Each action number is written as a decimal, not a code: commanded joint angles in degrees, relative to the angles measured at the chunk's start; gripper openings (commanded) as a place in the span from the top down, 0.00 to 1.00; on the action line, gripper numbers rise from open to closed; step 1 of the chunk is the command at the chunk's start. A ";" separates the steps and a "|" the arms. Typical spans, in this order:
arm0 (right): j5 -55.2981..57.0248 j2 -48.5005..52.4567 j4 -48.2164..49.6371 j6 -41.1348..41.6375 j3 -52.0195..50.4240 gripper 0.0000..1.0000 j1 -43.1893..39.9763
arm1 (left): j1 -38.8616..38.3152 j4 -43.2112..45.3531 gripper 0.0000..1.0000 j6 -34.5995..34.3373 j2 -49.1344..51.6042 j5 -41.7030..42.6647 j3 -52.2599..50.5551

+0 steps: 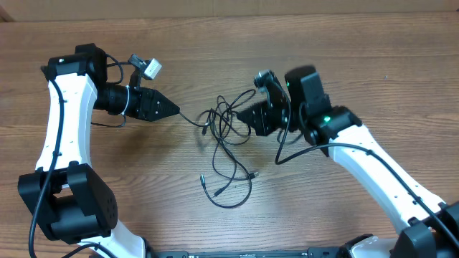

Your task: Untangle cables

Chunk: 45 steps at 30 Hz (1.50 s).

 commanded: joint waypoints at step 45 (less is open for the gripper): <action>36.13 -2.05 -38.88 8.17 32.94 0.96 -31.06 | 18.03 18.97 0.96 -45.18 -21.49 -30.14 10.67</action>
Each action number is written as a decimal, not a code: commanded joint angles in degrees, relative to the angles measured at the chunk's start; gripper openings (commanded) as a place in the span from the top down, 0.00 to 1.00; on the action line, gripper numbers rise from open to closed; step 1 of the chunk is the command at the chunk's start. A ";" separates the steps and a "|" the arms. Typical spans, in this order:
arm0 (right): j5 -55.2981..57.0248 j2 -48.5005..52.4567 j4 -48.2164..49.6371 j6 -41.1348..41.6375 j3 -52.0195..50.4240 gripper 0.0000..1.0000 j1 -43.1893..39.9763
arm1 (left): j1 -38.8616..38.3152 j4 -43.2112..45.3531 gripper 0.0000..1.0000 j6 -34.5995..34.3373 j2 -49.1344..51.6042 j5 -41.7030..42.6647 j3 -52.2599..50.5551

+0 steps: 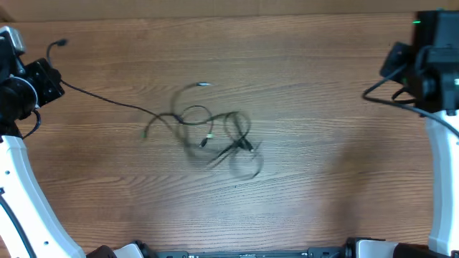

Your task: Untangle cables

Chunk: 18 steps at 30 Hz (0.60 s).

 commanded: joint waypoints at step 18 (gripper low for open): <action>-22.51 -0.04 -13.68 -3.89 0.20 0.69 -1.95 | -24.83 -1.01 0.39 6.69 6.03 -1.77 1.11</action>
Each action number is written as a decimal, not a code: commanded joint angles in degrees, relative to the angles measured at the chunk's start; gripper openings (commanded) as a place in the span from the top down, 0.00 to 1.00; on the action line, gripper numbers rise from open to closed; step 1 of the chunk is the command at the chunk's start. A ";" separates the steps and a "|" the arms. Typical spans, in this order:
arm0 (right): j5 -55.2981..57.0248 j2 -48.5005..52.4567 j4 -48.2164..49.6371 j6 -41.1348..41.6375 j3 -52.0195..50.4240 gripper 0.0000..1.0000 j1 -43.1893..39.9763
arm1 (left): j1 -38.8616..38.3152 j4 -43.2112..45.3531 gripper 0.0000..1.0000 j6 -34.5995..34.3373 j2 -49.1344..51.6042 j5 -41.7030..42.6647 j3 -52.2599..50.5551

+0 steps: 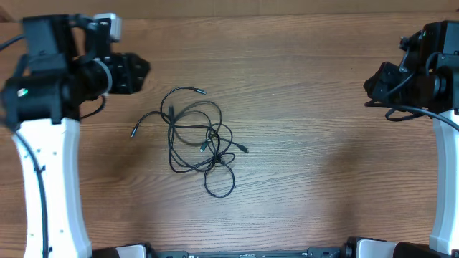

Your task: Untangle cables

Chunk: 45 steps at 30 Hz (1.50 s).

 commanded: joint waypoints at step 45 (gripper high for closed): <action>-0.94 -0.04 -8.63 -0.46 -0.42 0.00 0.09 | -21.40 13.97 0.00 -76.35 -7.08 -8.72 -52.09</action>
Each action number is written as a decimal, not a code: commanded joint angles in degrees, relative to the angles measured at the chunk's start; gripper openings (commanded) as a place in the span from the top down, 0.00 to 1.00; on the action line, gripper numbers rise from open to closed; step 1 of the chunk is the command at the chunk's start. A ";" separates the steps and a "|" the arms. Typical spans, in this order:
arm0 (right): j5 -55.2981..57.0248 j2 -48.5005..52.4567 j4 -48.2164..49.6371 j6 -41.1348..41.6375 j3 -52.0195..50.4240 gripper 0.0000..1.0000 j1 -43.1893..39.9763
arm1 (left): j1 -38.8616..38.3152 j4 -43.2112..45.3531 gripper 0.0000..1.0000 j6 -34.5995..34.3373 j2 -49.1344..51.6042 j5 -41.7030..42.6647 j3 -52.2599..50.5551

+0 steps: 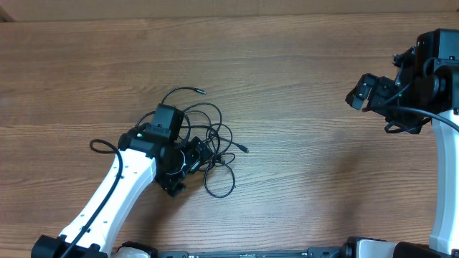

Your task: Untangle cables

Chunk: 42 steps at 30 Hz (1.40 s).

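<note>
A tangle of thin black cables [215,132] lies left of the table's centre, with one plug end [201,91] sticking out at the top and another plug end [245,150] to the right. A loose loop [221,188] hangs off its lower side. My left gripper [195,154] has come down onto the left part of the tangle, and its fingers are lost among the dark strands. My right gripper [355,94] is held up at the far right, well away from the cables, jaws apart and empty.
The wooden table [301,179] runs across the whole view. The left arm's own black lead [100,145] loops out beside its white link. The right arm's white link [445,186] stands along the right edge.
My left arm was up at the far left with its gripper away from the cables; now it reaches in from the lower left onto the tangle. The right gripper shifted slightly left and down.
Both grippers were first at the tangle in the table's middle. Then both arms were far apart, the left holding one strand stretched out leftward. After that the cables lay loose left of centre with both grippers clear. Now the left gripper is back on the tangle.
</note>
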 commanded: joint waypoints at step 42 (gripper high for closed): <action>-21.46 0.11 4.92 -17.35 -0.15 0.00 8.15 | 3.63 -11.28 0.94 49.07 10.49 4.33 61.18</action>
